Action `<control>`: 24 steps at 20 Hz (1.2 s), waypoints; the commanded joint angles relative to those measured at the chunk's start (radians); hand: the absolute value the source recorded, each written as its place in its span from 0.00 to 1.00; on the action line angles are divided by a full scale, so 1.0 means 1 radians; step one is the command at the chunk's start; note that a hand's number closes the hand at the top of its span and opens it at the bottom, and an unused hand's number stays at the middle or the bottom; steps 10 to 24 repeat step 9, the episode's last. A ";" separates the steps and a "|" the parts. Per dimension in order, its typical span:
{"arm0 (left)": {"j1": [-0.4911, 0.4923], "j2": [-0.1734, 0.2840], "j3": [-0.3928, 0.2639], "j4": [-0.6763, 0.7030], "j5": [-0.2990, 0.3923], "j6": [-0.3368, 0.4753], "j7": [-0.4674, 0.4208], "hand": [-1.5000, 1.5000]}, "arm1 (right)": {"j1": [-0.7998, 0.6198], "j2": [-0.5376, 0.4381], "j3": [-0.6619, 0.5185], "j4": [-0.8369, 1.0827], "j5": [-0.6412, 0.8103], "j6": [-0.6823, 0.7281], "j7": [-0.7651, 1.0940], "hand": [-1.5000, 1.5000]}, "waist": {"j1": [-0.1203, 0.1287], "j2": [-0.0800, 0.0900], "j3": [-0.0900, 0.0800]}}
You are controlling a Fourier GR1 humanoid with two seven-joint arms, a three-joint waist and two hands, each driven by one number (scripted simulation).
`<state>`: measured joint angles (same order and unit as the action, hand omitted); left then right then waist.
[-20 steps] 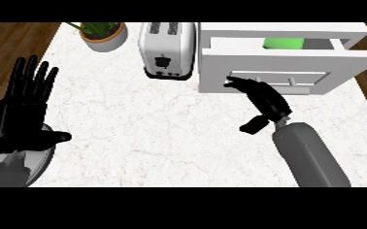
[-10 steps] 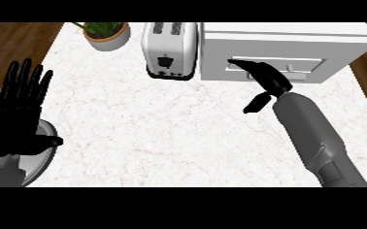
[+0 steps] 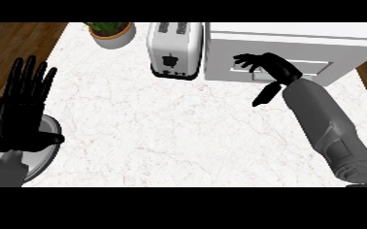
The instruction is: Pick up the cup, place it into the drawer and close the drawer
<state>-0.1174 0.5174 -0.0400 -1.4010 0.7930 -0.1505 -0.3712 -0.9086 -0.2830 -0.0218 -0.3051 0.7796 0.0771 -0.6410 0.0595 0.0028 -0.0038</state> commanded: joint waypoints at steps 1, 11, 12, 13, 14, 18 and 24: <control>-0.005 0.010 0.009 0.011 -0.009 -0.027 -0.006 0.00 | -0.091 -0.048 -0.039 0.095 0.000 -0.022 0.084 0.00 | 0.022 0.030 0.007; -0.018 -0.022 -0.015 -0.007 -0.043 0.012 -0.004 0.00 | -0.082 -0.085 -0.055 0.137 -0.013 -0.018 0.029 0.00 | 0.030 0.033 0.008; -0.018 -0.022 -0.015 -0.007 -0.043 0.012 -0.004 0.00 | -0.082 -0.085 -0.055 0.137 -0.013 -0.018 0.029 0.00 | 0.030 0.033 0.008; -0.018 -0.022 -0.015 -0.007 -0.043 0.012 -0.004 0.00 | -0.082 -0.085 -0.055 0.137 -0.013 -0.018 0.029 0.00 | 0.030 0.033 0.008; -0.018 -0.022 -0.015 -0.007 -0.043 0.012 -0.004 0.00 | -0.082 -0.085 -0.055 0.137 -0.013 -0.018 0.029 0.00 | 0.030 0.033 0.008; -0.018 -0.022 -0.015 -0.007 -0.043 0.012 -0.004 0.00 | -0.082 -0.085 -0.055 0.137 -0.013 -0.018 0.029 0.00 | 0.030 0.033 0.008; -0.018 -0.022 -0.015 -0.007 -0.043 0.012 -0.004 0.00 | -0.082 -0.085 -0.055 0.137 -0.013 -0.018 0.029 0.00 | 0.030 0.033 0.008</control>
